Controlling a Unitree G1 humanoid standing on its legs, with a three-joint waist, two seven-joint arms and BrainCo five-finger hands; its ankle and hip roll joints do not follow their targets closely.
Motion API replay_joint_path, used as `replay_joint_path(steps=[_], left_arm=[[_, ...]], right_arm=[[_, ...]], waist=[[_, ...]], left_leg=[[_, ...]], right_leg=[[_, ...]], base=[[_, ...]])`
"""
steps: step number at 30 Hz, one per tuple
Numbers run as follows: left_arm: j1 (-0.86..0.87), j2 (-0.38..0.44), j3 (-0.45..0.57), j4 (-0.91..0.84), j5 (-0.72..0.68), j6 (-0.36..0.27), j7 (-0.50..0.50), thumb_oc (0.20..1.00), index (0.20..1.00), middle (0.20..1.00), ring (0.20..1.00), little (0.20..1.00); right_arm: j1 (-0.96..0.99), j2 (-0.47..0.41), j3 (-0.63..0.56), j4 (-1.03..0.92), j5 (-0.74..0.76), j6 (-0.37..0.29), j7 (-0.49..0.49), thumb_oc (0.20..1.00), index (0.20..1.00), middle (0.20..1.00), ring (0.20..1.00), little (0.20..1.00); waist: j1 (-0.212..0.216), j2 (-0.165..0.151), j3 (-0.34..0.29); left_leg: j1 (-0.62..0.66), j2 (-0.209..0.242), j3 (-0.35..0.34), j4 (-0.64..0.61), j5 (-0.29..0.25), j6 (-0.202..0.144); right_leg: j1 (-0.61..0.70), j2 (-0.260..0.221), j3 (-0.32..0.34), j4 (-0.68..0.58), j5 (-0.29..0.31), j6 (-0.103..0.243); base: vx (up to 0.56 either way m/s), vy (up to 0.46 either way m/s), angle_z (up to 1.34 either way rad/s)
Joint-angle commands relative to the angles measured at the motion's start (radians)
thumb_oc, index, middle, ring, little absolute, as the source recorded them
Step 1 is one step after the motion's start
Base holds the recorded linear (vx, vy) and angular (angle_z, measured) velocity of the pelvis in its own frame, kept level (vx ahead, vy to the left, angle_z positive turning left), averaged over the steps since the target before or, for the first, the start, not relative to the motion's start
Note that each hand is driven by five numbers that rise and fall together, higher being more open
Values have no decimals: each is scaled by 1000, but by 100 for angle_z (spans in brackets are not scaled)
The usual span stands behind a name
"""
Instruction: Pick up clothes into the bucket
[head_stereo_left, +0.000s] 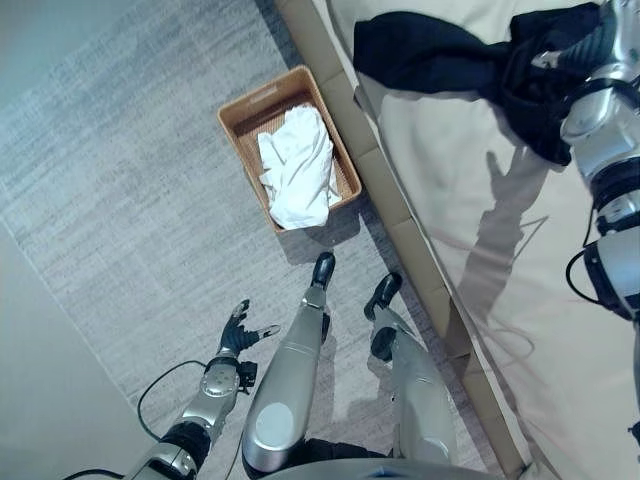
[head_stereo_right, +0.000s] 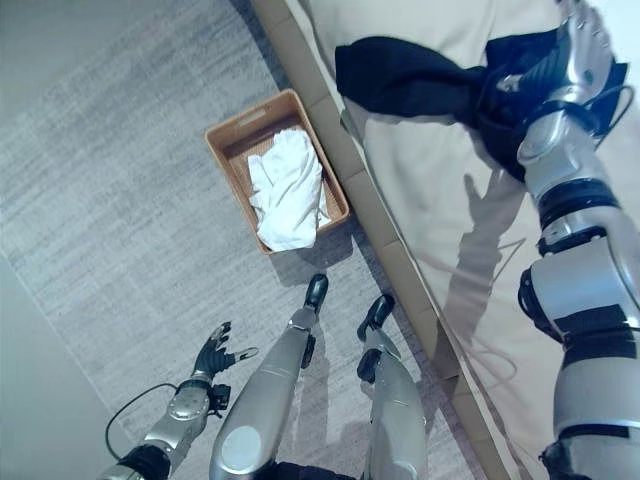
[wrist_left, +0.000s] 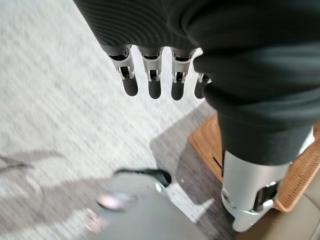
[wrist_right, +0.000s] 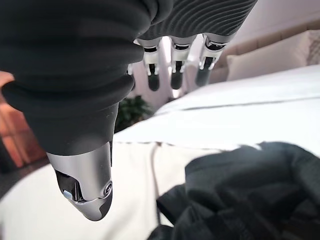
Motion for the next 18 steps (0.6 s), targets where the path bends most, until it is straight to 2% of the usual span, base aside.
replay_joint_path(steps=[1,9,18], left_arm=[[7,20,-20,-91,-57,-34,14,1000,1000,1000,1000,1000],[21,26,-20,-174,-94,-33,13,1000,1000,1000,1000,1000],[41,25,-1,-202,-125,-28,8,1000,1000,1000,1000,1000]], right_arm=[[-73,-131,79,1,70,20,-38,1000,1000,1000,1000,1000],[-125,-191,107,50,148,25,11,1000,1000,1000,1000,1000],[-167,-217,146,104,174,42,96,1000,1000,1000,1000,1000]], waist=[[2,18,-9],[-3,58,-9],[-13,87,-9]], left_leg=[[-11,10,0,44,-83,-11],[-117,2,-19,55,-64,-19],[-203,-2,-18,64,-45,-31]], right_leg=[[3,-93,44,168,-107,99],[-137,-116,54,274,-147,91],[-251,-136,70,351,-177,81]], base=[[31,-82,23],[20,-61,13],[0,-51,6]])
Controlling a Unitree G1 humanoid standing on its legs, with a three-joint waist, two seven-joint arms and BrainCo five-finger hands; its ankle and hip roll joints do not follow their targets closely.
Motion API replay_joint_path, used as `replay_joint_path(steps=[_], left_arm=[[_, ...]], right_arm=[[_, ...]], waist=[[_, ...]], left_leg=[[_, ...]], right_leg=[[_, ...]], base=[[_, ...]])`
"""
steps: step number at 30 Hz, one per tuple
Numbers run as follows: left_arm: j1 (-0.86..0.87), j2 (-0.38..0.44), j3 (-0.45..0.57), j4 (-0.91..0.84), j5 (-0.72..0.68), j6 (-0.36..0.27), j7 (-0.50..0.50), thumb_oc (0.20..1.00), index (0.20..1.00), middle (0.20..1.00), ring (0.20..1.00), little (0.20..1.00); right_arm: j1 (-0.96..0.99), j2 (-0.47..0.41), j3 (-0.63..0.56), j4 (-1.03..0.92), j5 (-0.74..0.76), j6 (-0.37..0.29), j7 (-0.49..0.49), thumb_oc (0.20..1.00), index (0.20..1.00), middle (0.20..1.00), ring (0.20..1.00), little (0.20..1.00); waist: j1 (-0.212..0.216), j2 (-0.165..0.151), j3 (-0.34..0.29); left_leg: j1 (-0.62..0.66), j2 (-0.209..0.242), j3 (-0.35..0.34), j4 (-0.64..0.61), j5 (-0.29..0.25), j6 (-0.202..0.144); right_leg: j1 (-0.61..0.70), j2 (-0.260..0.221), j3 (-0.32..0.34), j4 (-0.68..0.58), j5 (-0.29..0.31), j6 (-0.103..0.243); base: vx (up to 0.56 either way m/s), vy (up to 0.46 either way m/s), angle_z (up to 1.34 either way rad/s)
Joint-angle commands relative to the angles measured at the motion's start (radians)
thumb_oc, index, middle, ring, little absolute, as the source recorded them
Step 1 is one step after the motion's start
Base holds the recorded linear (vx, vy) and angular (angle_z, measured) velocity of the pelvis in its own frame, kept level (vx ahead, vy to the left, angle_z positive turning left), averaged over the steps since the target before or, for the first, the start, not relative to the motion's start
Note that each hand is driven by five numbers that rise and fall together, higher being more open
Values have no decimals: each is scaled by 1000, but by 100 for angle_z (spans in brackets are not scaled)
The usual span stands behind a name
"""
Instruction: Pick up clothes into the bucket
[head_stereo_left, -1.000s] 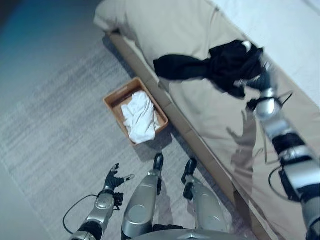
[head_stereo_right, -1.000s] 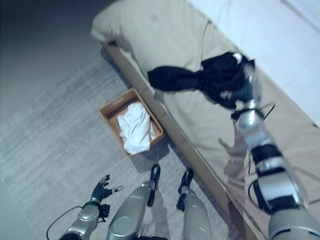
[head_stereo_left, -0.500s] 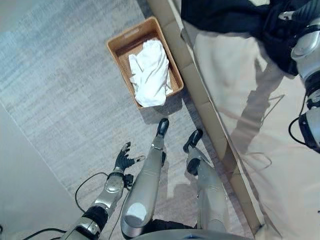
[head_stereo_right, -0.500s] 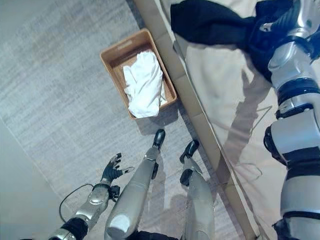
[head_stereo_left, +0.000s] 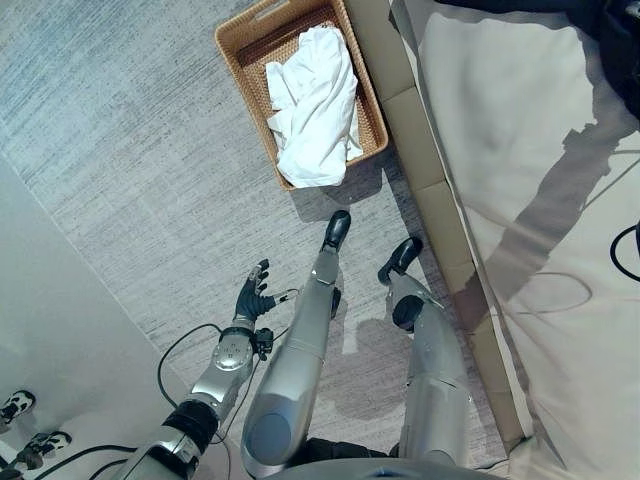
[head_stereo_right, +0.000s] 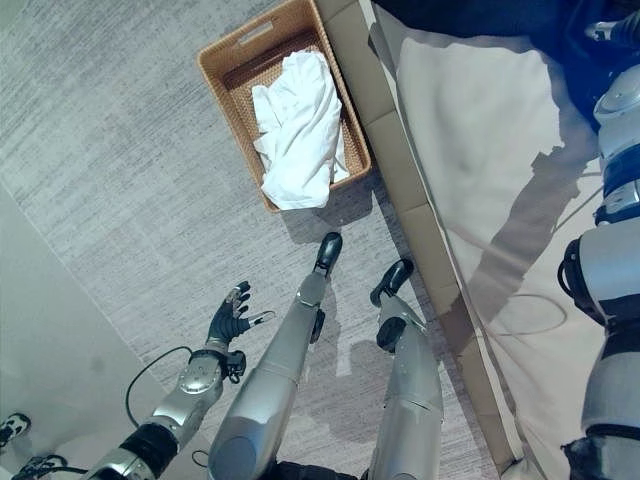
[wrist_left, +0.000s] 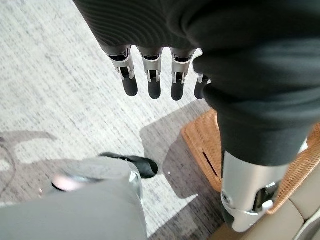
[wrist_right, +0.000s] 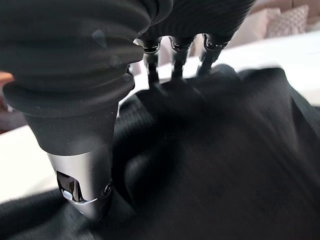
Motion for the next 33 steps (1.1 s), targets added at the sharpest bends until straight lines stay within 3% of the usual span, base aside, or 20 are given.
replay_joint_path(steps=[1,3,4,5,7,11,21,27,33], left_arm=[[59,1,10,-51,-52,-14,8,1000,1000,1000,1000,1000],[61,-2,20,-79,-69,-11,-5,1000,1000,1000,1000,1000],[61,-2,20,-79,-69,-10,-5,1000,1000,1000,1000,1000],[57,0,21,-87,-71,-10,-11,1000,1000,1000,1000,1000],[53,-3,26,-94,-79,-8,-21,1000,1000,1000,1000,1000],[41,-6,19,-107,-76,-6,-31,1000,1000,1000,1000,1000],[21,6,35,-81,-64,-12,-27,1000,1000,1000,1000,1000],[16,25,59,-53,-41,-22,-11,1000,1000,1000,1000,1000],[33,68,92,-102,-31,-43,-21,1000,1000,1000,1000,1000]], right_arm=[[-73,-118,125,13,27,15,25,1000,1000,1000,1000,1000],[-64,-126,132,9,57,5,83,1000,1000,1000,1000,1000],[-65,-127,133,9,57,5,84,815,815,815,815,815],[-65,-129,139,6,72,-1,114,529,529,529,529,529],[-63,-134,138,-2,107,-9,131,200,200,200,200,200],[-64,-140,136,-21,158,-26,153,200,200,200,200,200],[-88,-118,156,-80,217,-54,159,200,200,200,200,200],[-106,-98,129,-134,226,-74,74,200,200,200,200,200],[-93,-98,82,-243,223,-102,6,200,200,200,200,200]], waist=[[-14,64,-11],[-20,73,-11],[-20,73,-11],[-23,73,-11],[-27,74,-11],[-33,78,-11],[-47,56,-11],[-63,31,-11],[-87,1,-11]], left_leg=[[-2,45,11,20,-66,-13],[-30,50,12,4,-49,-20],[-31,50,12,4,-48,-20],[-41,50,10,4,-44,-22],[-50,50,10,0,-37,-25],[-59,51,12,-8,-28,-29],[-8,63,19,-25,-19,-39],[111,81,25,-64,-12,-52],[308,100,39,-108,-16,-55]], right_leg=[[29,-47,76,94,-61,108],[-13,-52,77,113,-68,107],[-15,-53,77,114,-68,107],[-27,-53,78,117,-69,107],[-42,-55,81,124,-74,106],[-64,-59,86,140,-79,104],[-17,-40,88,108,-68,99],[106,-12,82,30,-44,98],[315,23,85,-68,-18,101]], base=[[-11,-60,2],[-12,-73,4],[-5,-67,5],[-4,-48,4],[-9,-66,4],[-10,-47,4],[-34,-47,-1],[-52,-39,-5],[-26,-13,-11]])
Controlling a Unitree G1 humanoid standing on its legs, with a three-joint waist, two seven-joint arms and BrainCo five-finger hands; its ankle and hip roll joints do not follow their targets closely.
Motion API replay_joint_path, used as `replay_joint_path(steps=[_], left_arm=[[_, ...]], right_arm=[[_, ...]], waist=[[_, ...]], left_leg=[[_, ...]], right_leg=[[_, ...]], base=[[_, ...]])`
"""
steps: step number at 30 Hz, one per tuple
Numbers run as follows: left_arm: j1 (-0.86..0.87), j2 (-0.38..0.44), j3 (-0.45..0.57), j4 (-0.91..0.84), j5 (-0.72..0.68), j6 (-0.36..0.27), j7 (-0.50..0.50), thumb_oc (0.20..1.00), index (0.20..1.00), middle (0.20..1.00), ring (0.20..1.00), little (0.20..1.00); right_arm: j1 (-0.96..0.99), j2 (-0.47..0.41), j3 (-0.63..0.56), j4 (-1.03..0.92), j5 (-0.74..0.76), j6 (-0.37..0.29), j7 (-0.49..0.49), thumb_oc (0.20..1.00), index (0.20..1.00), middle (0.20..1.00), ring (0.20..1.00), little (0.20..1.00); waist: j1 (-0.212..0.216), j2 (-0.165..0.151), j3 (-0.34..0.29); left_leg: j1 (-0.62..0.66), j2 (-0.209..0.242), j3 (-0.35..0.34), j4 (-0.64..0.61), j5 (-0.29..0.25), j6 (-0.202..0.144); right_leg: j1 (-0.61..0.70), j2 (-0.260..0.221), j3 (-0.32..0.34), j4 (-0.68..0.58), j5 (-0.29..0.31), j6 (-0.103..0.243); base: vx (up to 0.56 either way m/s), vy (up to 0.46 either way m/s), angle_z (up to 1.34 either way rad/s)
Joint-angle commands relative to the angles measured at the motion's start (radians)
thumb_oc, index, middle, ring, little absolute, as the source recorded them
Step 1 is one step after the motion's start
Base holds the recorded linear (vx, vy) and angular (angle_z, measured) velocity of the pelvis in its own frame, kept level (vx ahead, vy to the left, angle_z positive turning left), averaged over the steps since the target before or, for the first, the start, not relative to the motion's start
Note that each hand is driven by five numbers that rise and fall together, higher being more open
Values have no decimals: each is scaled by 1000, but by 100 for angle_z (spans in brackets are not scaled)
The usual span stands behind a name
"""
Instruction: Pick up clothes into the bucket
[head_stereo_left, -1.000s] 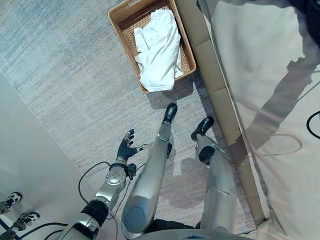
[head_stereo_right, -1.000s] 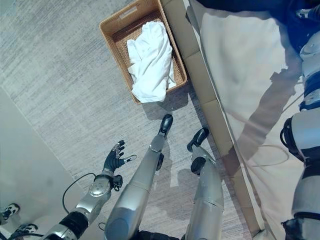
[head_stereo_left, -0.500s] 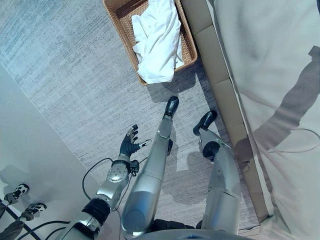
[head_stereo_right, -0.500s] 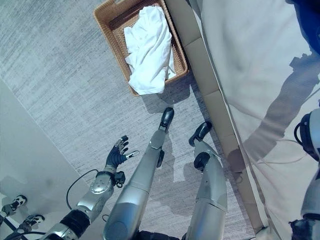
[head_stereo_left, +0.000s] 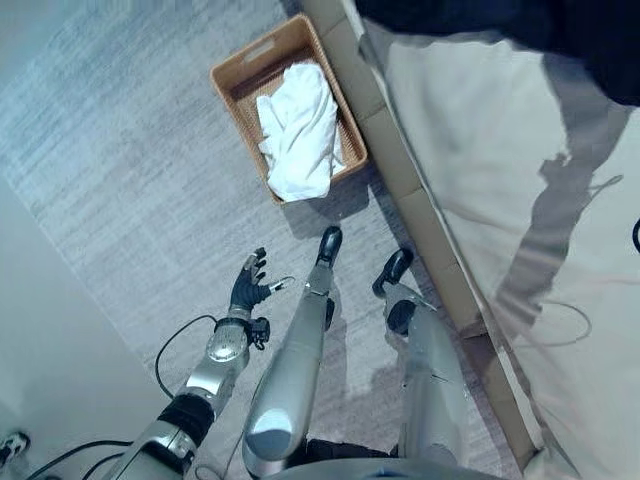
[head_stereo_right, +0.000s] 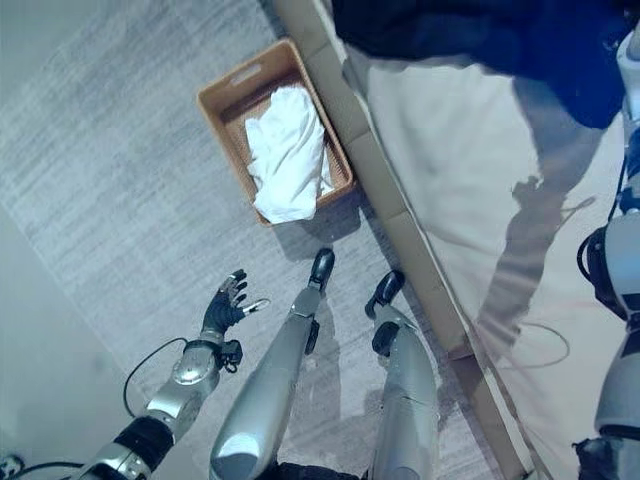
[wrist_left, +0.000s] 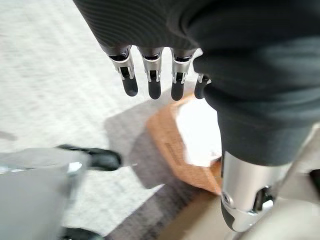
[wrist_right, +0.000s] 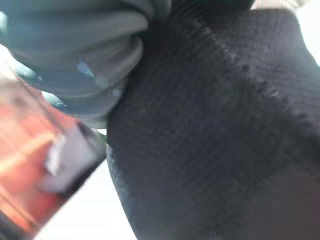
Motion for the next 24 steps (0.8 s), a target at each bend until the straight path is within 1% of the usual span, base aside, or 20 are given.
replay_joint_path(steps=[1,2,3,7,8,9,10,11,14,17,18,19,22,24], left_arm=[[48,40,51,-36,24,-43,7,1000,1000,1000,1000,1000],[56,48,57,-35,24,-44,4,1000,1000,1000,1000,1000],[63,52,59,-46,25,-47,0,1000,1000,1000,1000,1000],[94,65,82,-69,14,-55,-15,1000,1000,1000,1000,1000],[94,66,82,-70,14,-55,-15,1000,1000,1000,1000,1000],[101,71,87,-72,10,-53,-26,1000,1000,1000,1000,1000],[101,71,87,-72,10,-53,-26,1000,1000,1000,1000,1000],[110,77,98,-106,-1,-51,-41,1000,1000,1000,1000,1000],[117,93,117,-173,-12,-52,-61,1000,1000,1000,1000,1000],[121,107,136,-236,-33,-52,-84,1000,1000,1000,1000,1000],[121,108,136,-237,-34,-52,-84,1000,1000,1000,1000,1000],[105,126,144,-295,-42,-46,-99,1000,1000,1000,1000,1000],[69,167,151,-383,-38,-36,-116,1000,1000,1000,1000,1000],[39,187,159,-411,-27,-31,-122,1000,1000,1000,1000,1000]], right_arm=[[-40,-53,54,-69,18,-58,-83,200,200,200,200,200],[-32,-52,50,-86,8,-61,-84,200,200,200,200,200],[-28,-53,43,-101,3,-62,-92,200,200,200,200,200],[12,-47,7,-181,-12,-70,-112,200,200,200,200,200],[12,-47,6,-181,-12,-70,-112,200,200,200,200,200],[42,-46,-15,-200,-20,-73,-114,200,200,200,200,200],[42,-46,-15,-200,-20,-73,-114,200,200,200,200,200],[66,-48,-31,-225,-26,-74,-111,200,200,200,200,200],[115,-49,-57,-263,-38,-74,-105,200,200,200,200,200],[169,-54,-88,-299,-43,-75,-92,200,200,200,200,200],[170,-54,-90,-299,-44,-75,-92,200,200,200,200,200],[209,-54,-114,-331,-44,-77,-80,200,200,200,200,200],[252,-65,-127,-364,-53,-73,-57,200,200,200,200,200],[285,-70,-141,-390,-51,-72,-42,200,200,200,200,200]], waist=[[-39,-8,-10],[-41,-13,-11],[-44,-13,-18],[-65,-35,-95],[-65,-35,-94],[-73,-40,-132],[-72,-40,-132],[-84,-45,-169],[-102,-52,-230],[-116,-58,-282],[-117,-59,-283],[-130,-65,-318],[-145,-71,-368],[-154,-76,-402]], left_leg=[[119,68,23,-24,-50,-41],[158,72,28,-34,-51,-40],[170,74,34,-41,-25,-36],[287,90,48,-86,-30,-35],[288,90,48,-86,-30,-35],[340,96,55,-109,-31,-36],[341,96,55,-109,-31,-36],[391,103,63,-138,-30,-40],[456,114,82,-178,-24,-42],[518,121,100,-202,-34,-45],[516,120,99,-203,-30,-44],[556,124,114,-213,-37,-47],[604,128,137,-221,-54,-46],[632,131,154,-225,-66,-44]], right_leg=[[160,-14,65,-27,-31,126],[200,-10,64,-45,-28,126],[221,-9,53,-68,7,119],[351,11,55,-145,22,123],[352,11,54,-146,23,123],[408,20,54,-181,28,126],[409,20,54,-181,28,126],[463,27,51,-220,36,129],[533,43,50,-285,52,135],[598,56,57,-334,55,142],[597,56,57,-338,61,142],[642,64,60,-368,66,146],[691,70,68,-403,73,152],[719,73,79,-424,77,155]], base=[[15,18,-13],[-66,61,-22],[-30,69,-26],[65,41,-16],[127,25,-14],[84,16,-11],[146,24,-9],[112,19,-10],[112,25,-9],[76,24,-16],[95,25,-10],[88,27,-12],[88,24,-18],[80,21,-13]])
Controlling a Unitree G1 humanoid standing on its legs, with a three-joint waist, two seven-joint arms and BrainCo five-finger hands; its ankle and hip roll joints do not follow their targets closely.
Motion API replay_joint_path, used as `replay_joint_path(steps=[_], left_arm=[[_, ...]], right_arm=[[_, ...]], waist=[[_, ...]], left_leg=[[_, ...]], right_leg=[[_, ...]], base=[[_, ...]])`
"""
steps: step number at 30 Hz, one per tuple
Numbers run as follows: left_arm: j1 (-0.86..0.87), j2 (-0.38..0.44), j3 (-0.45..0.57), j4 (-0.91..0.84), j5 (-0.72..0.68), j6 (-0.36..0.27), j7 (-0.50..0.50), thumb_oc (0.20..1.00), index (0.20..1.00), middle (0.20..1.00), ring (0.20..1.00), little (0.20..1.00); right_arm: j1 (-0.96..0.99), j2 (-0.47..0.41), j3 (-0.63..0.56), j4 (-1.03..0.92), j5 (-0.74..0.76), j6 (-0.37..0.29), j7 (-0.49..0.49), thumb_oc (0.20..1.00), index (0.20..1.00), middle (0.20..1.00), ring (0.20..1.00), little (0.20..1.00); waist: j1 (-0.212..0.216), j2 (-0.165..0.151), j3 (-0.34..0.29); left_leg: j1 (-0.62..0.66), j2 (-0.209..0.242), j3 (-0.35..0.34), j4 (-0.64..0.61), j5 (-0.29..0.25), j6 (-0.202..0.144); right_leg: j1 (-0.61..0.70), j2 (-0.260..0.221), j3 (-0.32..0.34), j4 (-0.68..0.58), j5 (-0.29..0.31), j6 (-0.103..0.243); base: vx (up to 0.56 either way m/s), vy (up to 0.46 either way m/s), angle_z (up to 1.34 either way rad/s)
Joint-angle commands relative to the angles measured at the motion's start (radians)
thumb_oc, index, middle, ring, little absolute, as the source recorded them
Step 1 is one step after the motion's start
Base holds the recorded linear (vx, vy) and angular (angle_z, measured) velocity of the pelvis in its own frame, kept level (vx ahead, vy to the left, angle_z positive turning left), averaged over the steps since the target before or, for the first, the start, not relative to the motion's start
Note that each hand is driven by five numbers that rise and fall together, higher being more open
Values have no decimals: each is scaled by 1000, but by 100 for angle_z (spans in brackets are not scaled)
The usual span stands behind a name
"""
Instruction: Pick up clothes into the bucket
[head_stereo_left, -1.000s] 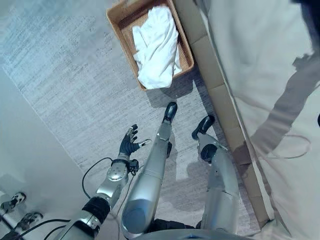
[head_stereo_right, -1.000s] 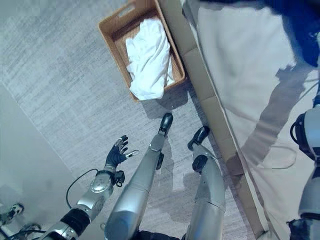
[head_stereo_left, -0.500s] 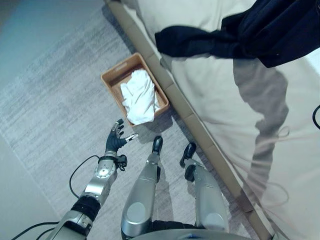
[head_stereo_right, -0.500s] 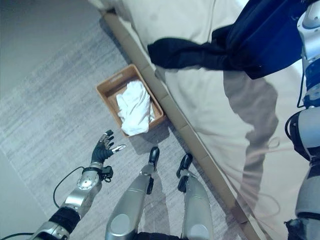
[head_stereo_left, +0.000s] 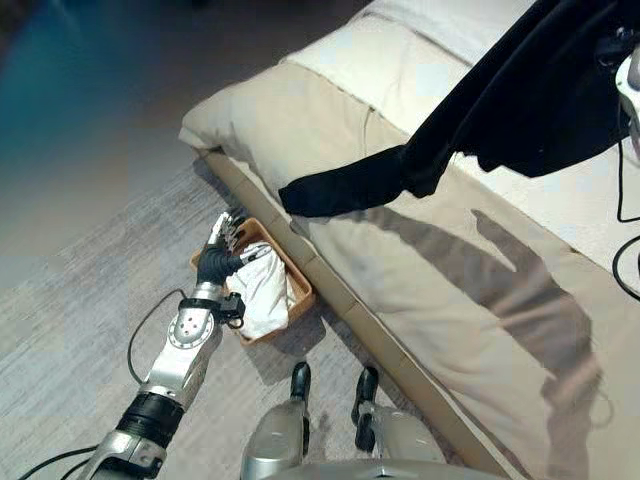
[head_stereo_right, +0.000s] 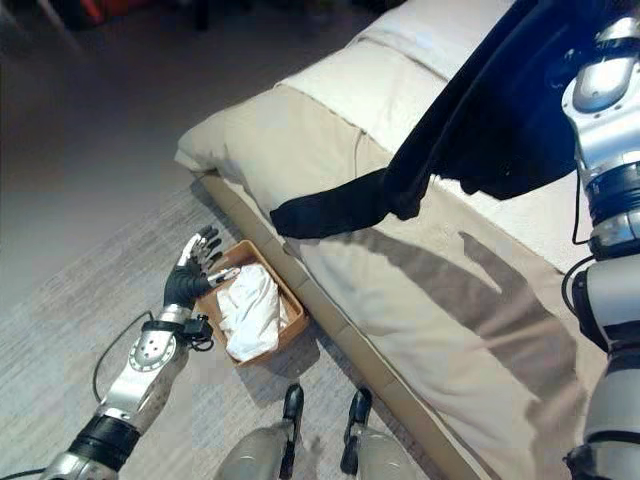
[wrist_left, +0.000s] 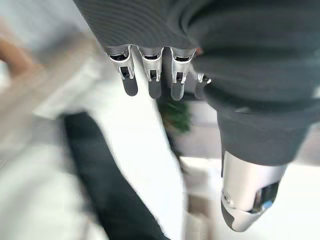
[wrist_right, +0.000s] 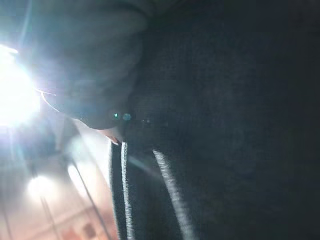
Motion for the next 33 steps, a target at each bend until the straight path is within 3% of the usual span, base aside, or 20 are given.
replay_joint_path(steps=[1,9,20,33], left_arm=[[-25,65,8,-48,17,-37,-28,1000,1000,1000,1000,1000],[-303,98,-94,-111,-11,-24,-59,1000,1000,1000,1000,1000],[-778,39,-374,90,-36,-5,-50,1000,1000,1000,1000,1000],[-903,-90,-492,272,-83,33,-57,1000,1000,1000,1000,1000]], right_arm=[[-3,-59,4,-88,-15,-47,10,200,200,200,200,200],[27,-63,-11,-228,91,-71,69,200,200,200,200,200],[83,-5,-1,-472,226,-97,148,200,200,200,200,200],[115,63,23,-672,260,-114,193,200,200,200,200,200]], waist=[[-17,-66,-157],[-48,-67,-236],[-83,-48,-265],[-96,-38,-252]], left_leg=[[12,54,54,35,-58,-46],[101,54,109,33,-99,-36],[150,52,129,25,-112,-29],[165,52,132,21,-111,-25]], right_leg=[[47,-67,15,57,-68,113],[121,-66,62,12,-55,124],[154,-68,85,-1,-47,131],[167,-70,85,-6,-46,132]], base=[[87,16,-22],[33,21,-29],[-6,13,-12],[0,0,0]])
